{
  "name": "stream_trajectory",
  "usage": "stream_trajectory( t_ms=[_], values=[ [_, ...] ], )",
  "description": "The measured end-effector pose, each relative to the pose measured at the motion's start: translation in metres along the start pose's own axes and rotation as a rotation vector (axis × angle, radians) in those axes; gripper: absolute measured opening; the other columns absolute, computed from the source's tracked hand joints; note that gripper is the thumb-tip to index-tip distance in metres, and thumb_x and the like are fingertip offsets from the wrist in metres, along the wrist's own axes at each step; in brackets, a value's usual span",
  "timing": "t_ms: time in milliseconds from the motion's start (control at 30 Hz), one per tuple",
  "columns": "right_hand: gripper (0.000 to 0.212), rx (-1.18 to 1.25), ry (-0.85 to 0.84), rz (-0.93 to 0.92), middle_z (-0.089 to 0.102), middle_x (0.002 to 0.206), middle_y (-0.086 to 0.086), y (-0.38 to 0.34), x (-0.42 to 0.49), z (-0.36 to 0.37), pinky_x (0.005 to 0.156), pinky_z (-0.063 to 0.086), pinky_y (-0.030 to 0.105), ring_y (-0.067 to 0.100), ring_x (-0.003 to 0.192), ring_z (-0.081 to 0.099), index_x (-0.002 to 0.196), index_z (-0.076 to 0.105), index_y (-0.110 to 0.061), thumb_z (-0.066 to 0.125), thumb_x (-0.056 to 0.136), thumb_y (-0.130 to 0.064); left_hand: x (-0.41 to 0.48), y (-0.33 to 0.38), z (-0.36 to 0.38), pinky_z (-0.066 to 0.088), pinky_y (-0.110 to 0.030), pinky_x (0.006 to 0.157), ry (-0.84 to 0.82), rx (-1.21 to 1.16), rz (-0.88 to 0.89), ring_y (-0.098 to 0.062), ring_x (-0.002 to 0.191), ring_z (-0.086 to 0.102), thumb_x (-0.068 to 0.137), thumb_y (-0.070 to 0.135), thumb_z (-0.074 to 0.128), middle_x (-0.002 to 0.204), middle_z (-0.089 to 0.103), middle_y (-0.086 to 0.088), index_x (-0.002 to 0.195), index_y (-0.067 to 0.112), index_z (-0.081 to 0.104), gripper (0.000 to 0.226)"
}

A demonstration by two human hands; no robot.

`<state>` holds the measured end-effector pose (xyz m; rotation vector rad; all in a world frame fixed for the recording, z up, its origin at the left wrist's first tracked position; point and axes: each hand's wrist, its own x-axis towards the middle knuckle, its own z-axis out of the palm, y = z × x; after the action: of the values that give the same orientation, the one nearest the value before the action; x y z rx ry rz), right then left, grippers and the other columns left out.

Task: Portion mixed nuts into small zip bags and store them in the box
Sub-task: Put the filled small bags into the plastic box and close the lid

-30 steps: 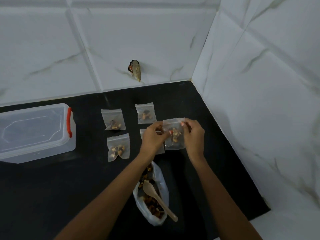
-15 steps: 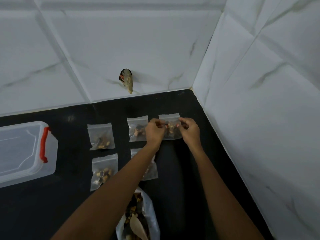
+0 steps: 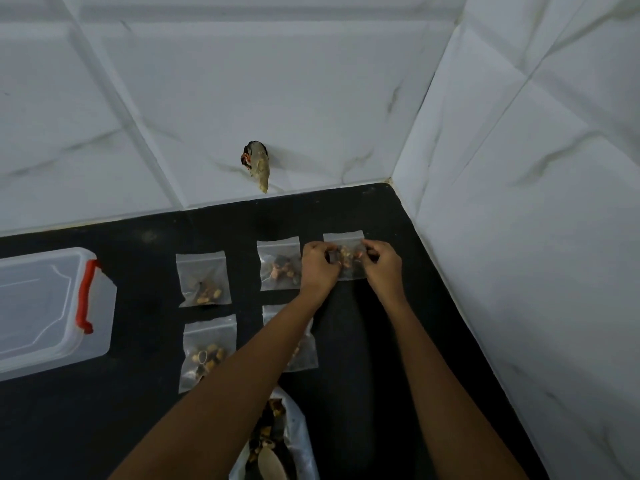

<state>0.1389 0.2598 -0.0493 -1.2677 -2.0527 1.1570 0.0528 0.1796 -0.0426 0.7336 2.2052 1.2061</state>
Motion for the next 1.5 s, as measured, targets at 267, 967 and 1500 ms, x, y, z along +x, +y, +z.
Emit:
stream_trajectory(
  t_ms=[267, 967, 1500],
  values=[
    [0.023, -0.114, 0.012, -0.128, 0.058, 0.113, 0.011, -0.01, -0.035, -0.005, 0.094, 0.047, 0.036, 0.024, 0.106, 0.055, 0.109, 0.063, -0.002, 0.054, 0.088, -0.004, -0.043, 0.005, -0.024, 0.031, -0.021, 0.103, 0.05, 0.161, 0.209, -0.023, 0.124, 0.046, 0.087, -0.003, 0.052, 0.135, 0.05, -0.014, 0.129, 0.004, 0.052, 0.043],
    [0.064, -0.897, 0.029, -0.554, 0.027, 0.15, 0.013, -0.12, -0.222, 0.118, 0.108, 0.0, 0.061, 0.028, 0.143, 0.003, 0.148, 0.008, -0.025, 0.014, 0.093, -0.056, -0.177, -0.134, -0.25, -0.019, -0.054, 0.109, 0.543, 1.025, 0.217, -0.022, 0.142, -0.021, 0.09, 0.065, -0.005, 0.153, -0.025, -0.002, 0.148, 0.027, 0.006, 0.071],
    [0.066, -0.89, -0.084, -0.594, -0.007, 0.156, 0.008, -0.229, -0.256, 0.234, 0.107, -0.016, 0.053, 0.029, 0.143, -0.011, 0.144, -0.01, -0.027, 0.025, 0.095, -0.053, -0.176, -0.187, -0.42, -0.035, -0.051, 0.095, 0.441, 0.972, 0.053, -0.029, 0.137, -0.029, 0.065, 0.073, -0.03, 0.147, -0.034, -0.002, 0.138, 0.034, -0.026, 0.082]
  ],
)
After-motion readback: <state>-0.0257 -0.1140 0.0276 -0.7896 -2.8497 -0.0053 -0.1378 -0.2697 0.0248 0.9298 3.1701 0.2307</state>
